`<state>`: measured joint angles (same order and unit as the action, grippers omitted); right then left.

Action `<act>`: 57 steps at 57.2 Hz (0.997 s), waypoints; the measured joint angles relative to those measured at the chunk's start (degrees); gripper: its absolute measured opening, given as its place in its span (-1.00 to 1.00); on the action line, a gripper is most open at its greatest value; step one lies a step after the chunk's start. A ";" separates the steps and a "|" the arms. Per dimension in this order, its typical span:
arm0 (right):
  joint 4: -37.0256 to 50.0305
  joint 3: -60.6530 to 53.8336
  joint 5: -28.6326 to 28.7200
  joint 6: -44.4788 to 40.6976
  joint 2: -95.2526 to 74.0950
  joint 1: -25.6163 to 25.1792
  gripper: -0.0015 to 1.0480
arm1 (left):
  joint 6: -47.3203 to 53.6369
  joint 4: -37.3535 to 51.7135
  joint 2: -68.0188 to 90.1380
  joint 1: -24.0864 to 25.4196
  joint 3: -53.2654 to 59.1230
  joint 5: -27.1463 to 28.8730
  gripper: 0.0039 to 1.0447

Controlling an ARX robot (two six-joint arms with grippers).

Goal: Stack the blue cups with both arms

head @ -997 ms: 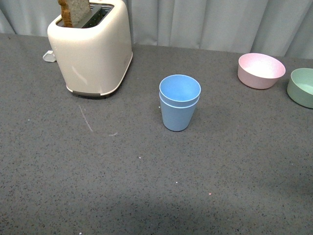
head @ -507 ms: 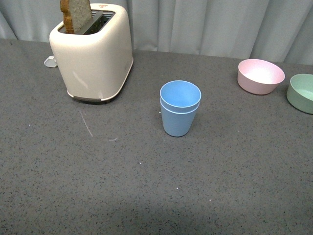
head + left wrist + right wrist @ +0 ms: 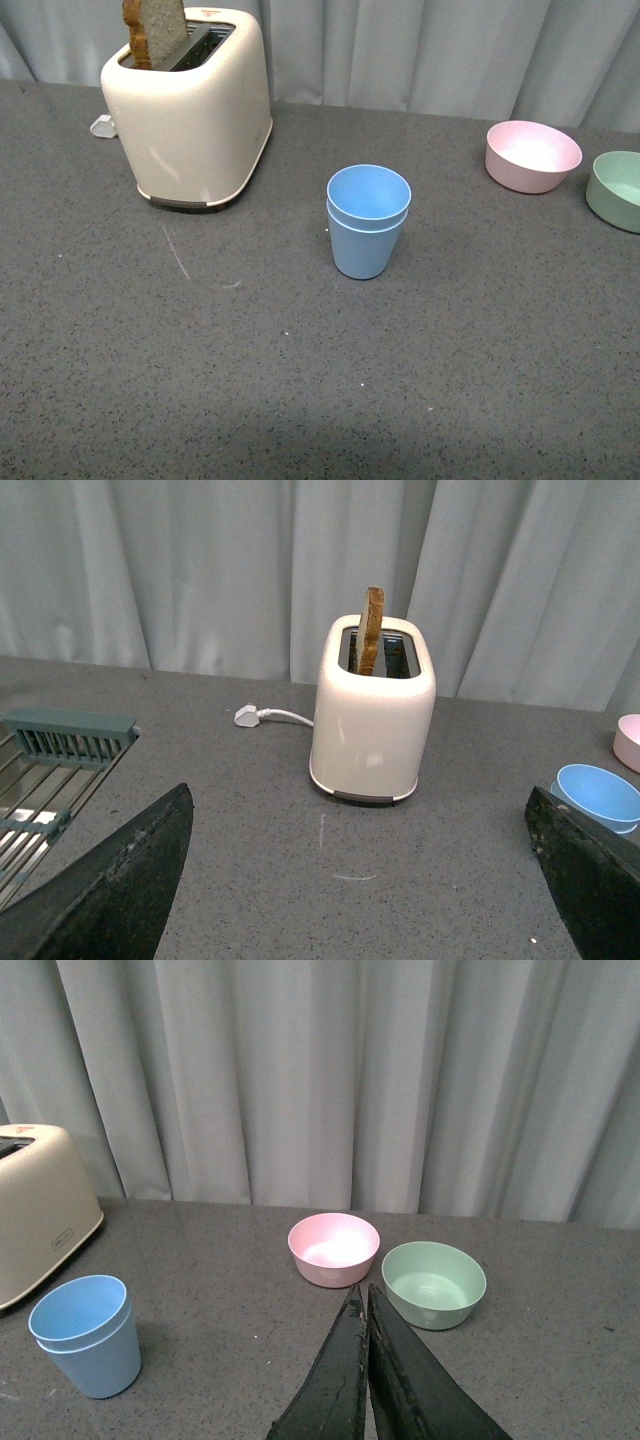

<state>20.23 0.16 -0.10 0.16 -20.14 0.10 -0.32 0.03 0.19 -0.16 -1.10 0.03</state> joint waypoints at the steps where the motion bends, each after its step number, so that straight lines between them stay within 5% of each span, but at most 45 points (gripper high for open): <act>1: -0.46 0.00 0.02 -0.02 0.48 0.00 -0.98 | 0.02 0.00 0.00 0.02 0.00 0.00 0.88; 45: -20.11 0.04 0.17 -0.02 19.85 0.00 -0.98 | 0.02 0.00 0.00 0.00 0.00 0.00 0.88; 57: -20.13 0.04 0.20 -0.09 19.91 0.00 -0.08 | 0.02 0.00 0.00 0.00 0.00 0.00 0.88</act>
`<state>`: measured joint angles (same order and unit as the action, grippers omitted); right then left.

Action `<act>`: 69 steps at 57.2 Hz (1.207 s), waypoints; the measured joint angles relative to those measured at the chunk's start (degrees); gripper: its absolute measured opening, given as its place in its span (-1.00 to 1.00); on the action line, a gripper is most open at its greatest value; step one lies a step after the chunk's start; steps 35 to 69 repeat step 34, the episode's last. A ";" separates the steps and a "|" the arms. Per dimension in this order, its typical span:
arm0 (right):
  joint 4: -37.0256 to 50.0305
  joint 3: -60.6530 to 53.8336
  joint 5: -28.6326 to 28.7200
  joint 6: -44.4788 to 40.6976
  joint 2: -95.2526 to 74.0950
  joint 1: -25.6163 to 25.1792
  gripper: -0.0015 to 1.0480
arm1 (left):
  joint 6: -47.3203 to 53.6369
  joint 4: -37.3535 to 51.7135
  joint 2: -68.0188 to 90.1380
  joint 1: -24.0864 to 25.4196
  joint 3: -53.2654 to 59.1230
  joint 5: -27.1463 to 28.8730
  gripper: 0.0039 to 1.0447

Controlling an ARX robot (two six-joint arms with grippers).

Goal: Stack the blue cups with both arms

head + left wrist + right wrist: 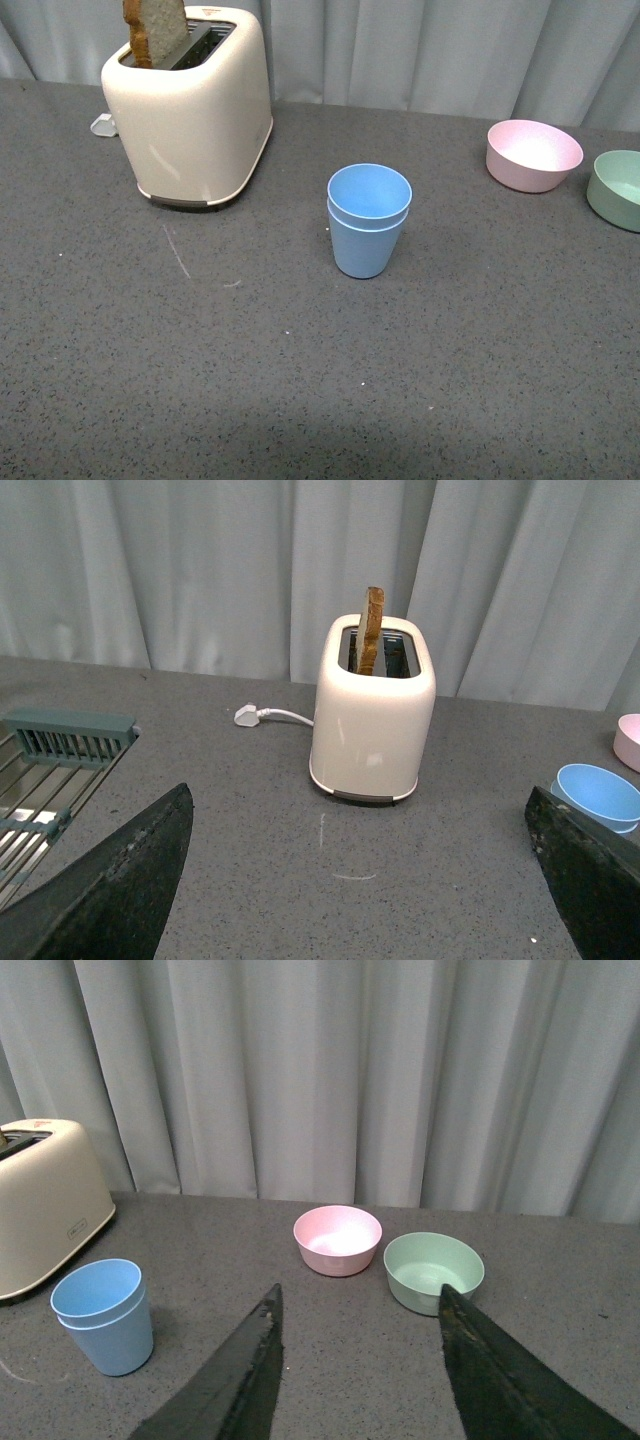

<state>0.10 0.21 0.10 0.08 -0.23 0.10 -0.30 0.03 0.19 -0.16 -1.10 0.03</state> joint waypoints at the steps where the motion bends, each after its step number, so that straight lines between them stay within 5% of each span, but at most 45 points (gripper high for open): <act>1: 0.00 0.00 -0.02 0.00 -0.02 0.00 0.02 | 0.00 0.00 0.00 0.00 0.00 0.00 0.88; 14: 0.00 0.00 0.00 0.02 0.00 0.00 0.84 | 0.00 0.00 0.00 0.00 0.00 0.00 0.88; 69: 0.00 0.00 -0.02 0.04 0.00 0.00 0.81 | 0.00 0.00 0.00 0.00 0.00 0.00 0.88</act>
